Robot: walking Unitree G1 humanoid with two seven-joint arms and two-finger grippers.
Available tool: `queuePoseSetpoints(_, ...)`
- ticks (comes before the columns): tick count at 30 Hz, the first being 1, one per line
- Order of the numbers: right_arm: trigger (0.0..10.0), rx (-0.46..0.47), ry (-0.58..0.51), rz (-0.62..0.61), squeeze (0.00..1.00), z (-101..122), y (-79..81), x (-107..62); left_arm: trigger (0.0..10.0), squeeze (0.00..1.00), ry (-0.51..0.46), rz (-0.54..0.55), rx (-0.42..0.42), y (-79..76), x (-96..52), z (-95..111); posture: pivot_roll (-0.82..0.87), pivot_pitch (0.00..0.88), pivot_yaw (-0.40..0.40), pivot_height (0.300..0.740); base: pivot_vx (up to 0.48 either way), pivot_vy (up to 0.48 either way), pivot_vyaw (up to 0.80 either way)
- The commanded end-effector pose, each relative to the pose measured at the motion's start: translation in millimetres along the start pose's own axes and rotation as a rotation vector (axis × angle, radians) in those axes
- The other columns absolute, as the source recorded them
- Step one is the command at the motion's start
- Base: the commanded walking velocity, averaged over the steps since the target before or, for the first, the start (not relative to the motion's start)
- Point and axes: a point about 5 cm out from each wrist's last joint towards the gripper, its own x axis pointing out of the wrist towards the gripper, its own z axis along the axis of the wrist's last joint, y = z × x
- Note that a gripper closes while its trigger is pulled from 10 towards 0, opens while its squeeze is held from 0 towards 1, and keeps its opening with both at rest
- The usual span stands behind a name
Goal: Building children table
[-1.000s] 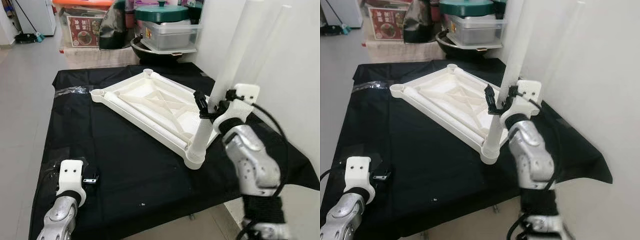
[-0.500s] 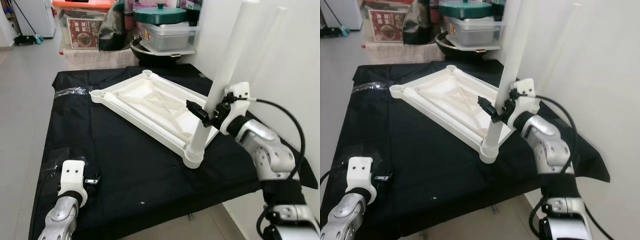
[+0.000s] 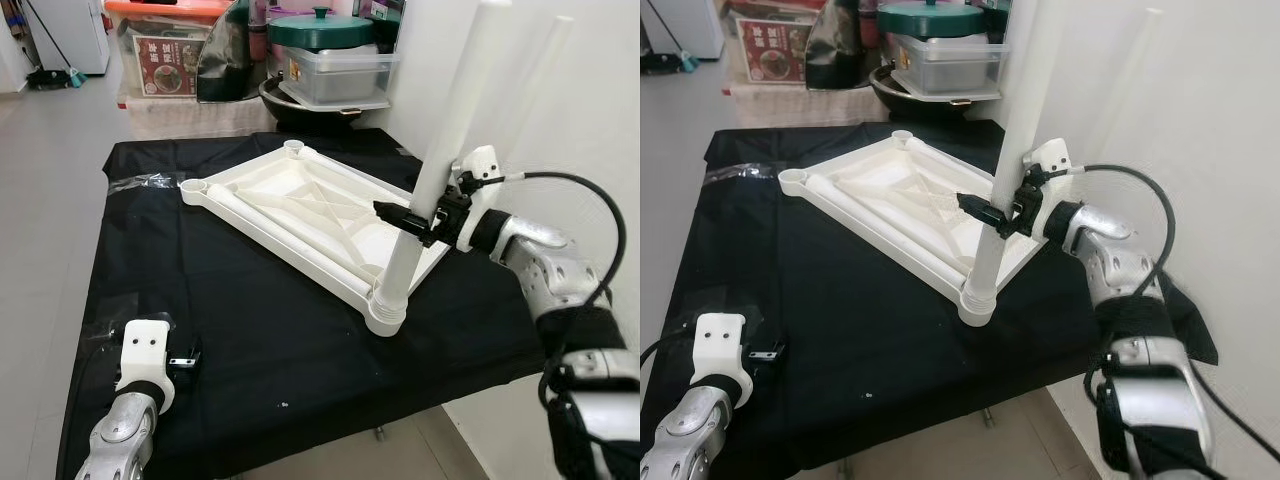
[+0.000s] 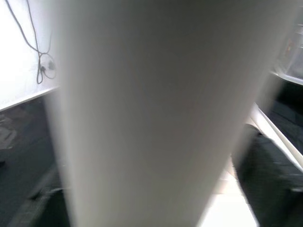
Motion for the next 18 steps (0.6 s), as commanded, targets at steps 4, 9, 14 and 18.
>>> queuePoseSetpoints(4, 0.0, -0.025, 0.044, -0.009, 0.00, -6, -6.9, -2.7, 10.0, 0.00, 0.062, -0.005, -0.004, -3.5, -3.2, -14, 0.10, 0.000, -0.124, 0.740, 0.000, 0.000, 0.00)
queuePoseSetpoints(9, 0.0, -0.025, 0.061, -0.005, 0.00, -12, -7.5, -5.0, 10.0, 0.00, 0.063, -0.007, -0.004, -4.0, -3.2, -14, 0.10, 0.000, -0.123, 0.740, 0.000, 0.000, 0.00)
queuePoseSetpoints(14, 0.0, 0.024, 0.098, -0.131, 0.00, -31, -10.0, -3.3, 10.0, 0.00, 0.065, -0.013, -0.004, -5.7, -3.4, -15, 0.10, 0.000, -0.129, 0.740, 0.000, 0.000, 0.00)
queuePoseSetpoints(18, 0.0, 0.118, 0.111, -0.287, 0.00, -43, -7.9, 5.2, 10.0, 0.00, 0.066, -0.008, -0.007, -4.7, -4.1, -16, 0.11, 0.000, -0.135, 0.740, 0.000, 0.000, 0.00)
